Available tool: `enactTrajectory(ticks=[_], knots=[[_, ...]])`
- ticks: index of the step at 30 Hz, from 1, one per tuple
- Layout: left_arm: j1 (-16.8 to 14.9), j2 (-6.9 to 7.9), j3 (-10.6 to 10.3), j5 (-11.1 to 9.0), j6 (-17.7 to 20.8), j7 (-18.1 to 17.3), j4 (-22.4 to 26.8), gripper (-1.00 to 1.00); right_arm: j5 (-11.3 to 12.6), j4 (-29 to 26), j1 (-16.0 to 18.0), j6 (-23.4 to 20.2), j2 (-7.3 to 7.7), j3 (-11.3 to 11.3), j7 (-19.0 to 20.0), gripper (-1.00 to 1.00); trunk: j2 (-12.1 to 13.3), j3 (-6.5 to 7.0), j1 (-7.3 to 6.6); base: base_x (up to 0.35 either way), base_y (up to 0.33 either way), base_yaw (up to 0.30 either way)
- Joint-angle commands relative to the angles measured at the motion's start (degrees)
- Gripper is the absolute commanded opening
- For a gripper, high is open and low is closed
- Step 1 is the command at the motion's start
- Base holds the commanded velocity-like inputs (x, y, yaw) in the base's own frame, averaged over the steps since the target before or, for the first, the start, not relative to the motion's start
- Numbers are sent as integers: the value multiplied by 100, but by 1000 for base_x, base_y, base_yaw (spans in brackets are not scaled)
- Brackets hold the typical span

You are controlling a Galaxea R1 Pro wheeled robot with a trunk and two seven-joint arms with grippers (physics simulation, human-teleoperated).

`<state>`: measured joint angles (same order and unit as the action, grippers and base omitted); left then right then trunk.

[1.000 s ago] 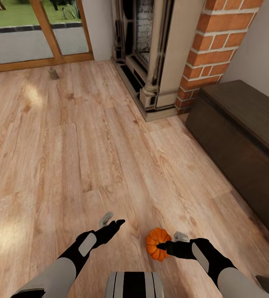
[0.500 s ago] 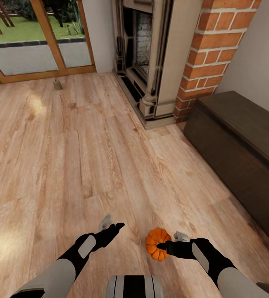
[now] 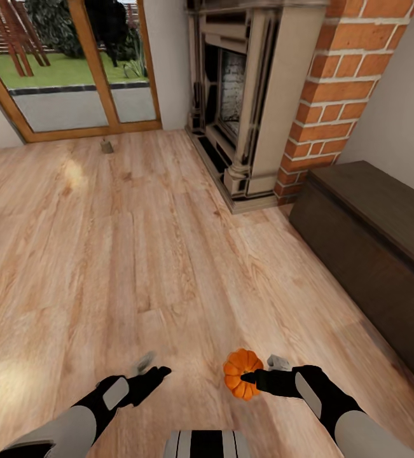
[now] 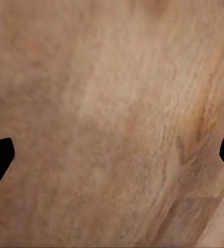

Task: Place each of the two pumpkins and all three candles from the living room inside a cabinet in the living room (use any cabinet), then make sure every cabinet is closed, and position the cauldron so it is next to a table in the living room.

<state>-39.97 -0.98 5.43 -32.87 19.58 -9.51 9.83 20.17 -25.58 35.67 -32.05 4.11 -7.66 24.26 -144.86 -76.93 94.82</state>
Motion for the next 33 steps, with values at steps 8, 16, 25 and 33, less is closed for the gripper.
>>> enactTrajectory(ticks=[8, 16, 25, 33], knots=[[6, 137, 46, 9, -183, -10, -260, 100, 13, -9, -7, -7, 6, -37, -20, -100, 10, 225, -21, 0, 0, 214], [7, 142, 40, 17, -311, -7, -526, 100, 13, -10, -7, -3, 11, -41, -25, -100, 20, 449, -42, 0, 0, 224], [54, 140, 41, 65, -804, -8, -687, 100, 13, -9, -8, -1, 3, -42, -43, -100, 32, 699, -65, 0, 0, 228], [68, 247, 46, 62, -960, -38, -686, 100, 13, -9, -8, 5, 2, -49, -62, -100, 43, 883, -86, 0, 0, 54]])
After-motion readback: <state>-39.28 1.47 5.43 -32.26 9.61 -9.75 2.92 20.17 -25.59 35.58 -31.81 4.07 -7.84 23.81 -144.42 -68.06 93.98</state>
